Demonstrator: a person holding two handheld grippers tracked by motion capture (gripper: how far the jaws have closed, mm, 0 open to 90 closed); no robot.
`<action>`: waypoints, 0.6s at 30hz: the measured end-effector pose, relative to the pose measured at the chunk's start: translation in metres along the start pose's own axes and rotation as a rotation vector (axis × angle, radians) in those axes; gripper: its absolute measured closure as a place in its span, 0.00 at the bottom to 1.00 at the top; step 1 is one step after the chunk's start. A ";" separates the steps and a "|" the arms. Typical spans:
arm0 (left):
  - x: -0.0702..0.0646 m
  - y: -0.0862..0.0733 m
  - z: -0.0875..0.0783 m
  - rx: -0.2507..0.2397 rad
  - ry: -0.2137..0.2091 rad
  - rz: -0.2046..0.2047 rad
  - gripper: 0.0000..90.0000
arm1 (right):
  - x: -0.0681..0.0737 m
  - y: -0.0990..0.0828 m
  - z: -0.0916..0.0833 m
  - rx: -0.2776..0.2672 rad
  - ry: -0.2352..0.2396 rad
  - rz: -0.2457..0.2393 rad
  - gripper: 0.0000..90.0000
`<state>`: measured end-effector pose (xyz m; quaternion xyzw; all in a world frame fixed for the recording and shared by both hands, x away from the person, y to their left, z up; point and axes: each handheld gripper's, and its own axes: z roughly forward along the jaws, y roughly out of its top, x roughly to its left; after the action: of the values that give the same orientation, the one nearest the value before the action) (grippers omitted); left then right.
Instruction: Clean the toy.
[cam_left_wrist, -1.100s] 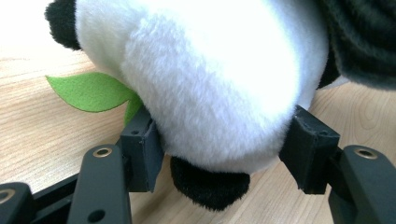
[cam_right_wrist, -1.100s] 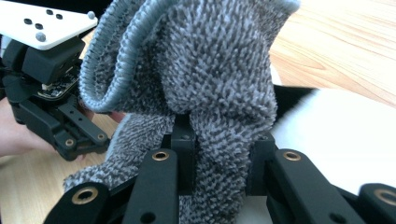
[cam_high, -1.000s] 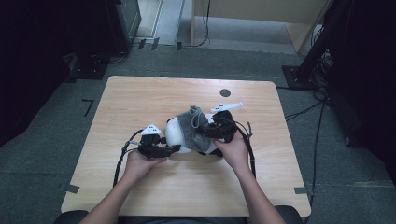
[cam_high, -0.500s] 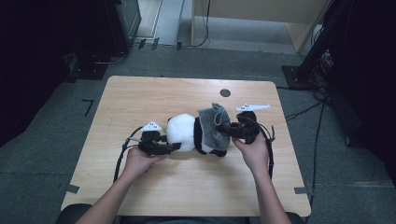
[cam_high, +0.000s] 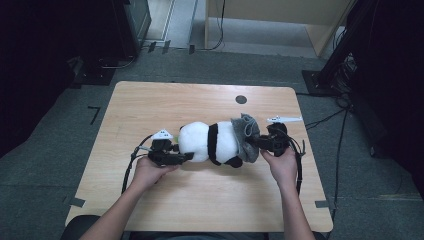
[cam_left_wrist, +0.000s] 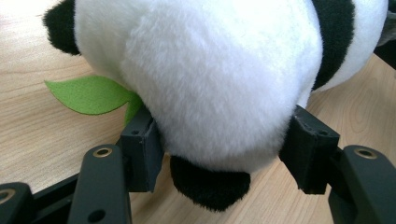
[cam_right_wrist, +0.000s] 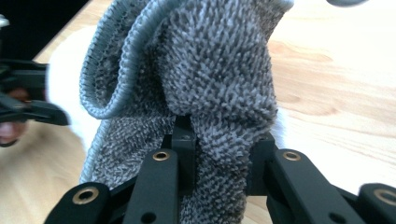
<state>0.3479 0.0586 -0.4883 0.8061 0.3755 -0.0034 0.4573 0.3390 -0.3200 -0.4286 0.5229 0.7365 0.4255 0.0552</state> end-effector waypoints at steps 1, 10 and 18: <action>0.000 0.000 0.000 -0.001 -0.001 0.000 0.41 | -0.002 -0.001 0.002 0.006 -0.011 0.003 0.81; -0.003 -0.001 -0.001 0.012 -0.015 0.024 0.42 | -0.004 -0.004 0.008 -0.034 -0.046 -0.062 0.82; -0.002 -0.003 -0.006 -0.003 -0.010 0.012 0.37 | -0.001 0.001 0.017 -0.043 -0.040 -0.095 0.82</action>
<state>0.3428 0.0627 -0.4859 0.8077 0.3682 -0.0043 0.4603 0.3489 -0.3115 -0.4391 0.4944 0.7500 0.4276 0.1011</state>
